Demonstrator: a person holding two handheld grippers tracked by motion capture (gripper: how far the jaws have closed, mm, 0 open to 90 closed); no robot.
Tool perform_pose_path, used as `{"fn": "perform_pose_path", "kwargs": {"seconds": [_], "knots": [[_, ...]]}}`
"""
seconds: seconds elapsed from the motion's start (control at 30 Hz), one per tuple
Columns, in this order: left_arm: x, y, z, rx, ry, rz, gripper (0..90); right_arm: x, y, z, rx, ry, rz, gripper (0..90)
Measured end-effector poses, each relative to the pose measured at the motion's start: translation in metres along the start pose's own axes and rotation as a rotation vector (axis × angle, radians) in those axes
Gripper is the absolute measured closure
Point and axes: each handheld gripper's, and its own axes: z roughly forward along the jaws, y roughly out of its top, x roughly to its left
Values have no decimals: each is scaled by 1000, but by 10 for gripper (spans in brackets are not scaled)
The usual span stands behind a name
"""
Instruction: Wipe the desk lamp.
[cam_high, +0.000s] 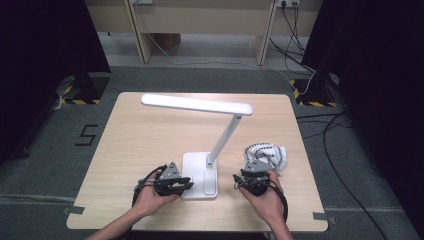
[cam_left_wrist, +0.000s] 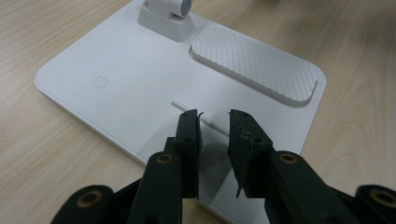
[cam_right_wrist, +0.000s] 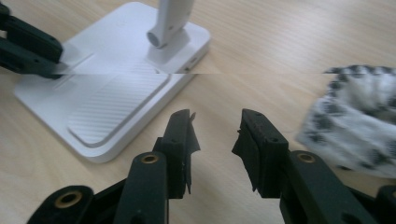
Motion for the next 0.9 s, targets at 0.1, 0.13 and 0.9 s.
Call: {"fn": "perform_pose_path", "kwargs": {"seconds": [0.1,0.13,0.9], "knots": [[0,-1,-5,-17,14,-7,716,8,-1,5,15,41,-11,694],[0,-2,-9,-22,24,-8,724,11,-2,7,20,54,-8,716],[19,-21,-16,60,98,-78,849,39,-10,43,133,126,-48,900]]}}
